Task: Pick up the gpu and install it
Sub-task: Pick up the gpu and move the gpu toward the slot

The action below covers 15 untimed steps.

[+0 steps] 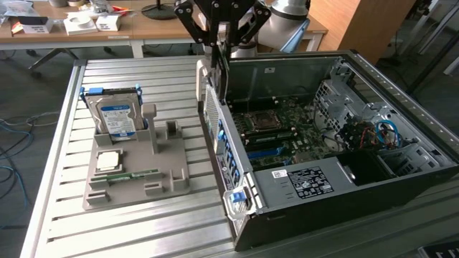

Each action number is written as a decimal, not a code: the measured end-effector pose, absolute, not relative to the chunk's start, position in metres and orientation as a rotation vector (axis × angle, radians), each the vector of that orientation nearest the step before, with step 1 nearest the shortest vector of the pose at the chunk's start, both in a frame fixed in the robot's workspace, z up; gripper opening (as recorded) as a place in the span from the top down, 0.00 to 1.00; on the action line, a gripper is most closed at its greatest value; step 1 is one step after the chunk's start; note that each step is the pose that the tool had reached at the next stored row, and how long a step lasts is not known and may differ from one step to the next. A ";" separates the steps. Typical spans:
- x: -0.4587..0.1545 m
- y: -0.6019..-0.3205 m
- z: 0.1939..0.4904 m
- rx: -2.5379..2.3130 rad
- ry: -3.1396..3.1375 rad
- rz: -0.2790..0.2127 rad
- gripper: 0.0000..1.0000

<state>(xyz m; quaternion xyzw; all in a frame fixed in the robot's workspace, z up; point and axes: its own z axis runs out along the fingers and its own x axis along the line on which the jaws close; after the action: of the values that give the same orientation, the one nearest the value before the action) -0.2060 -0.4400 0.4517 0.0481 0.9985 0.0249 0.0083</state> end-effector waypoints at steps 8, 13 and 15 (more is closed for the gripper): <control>-0.178 -0.440 0.452 0.152 3.120 0.078 0.74; -0.156 -0.440 0.452 0.152 3.121 0.078 0.74; -0.146 -0.440 0.452 0.152 3.121 0.078 0.74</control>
<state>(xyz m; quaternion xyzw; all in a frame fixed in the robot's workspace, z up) -0.1465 -0.4400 0.4517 0.0487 0.9985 0.0249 0.0081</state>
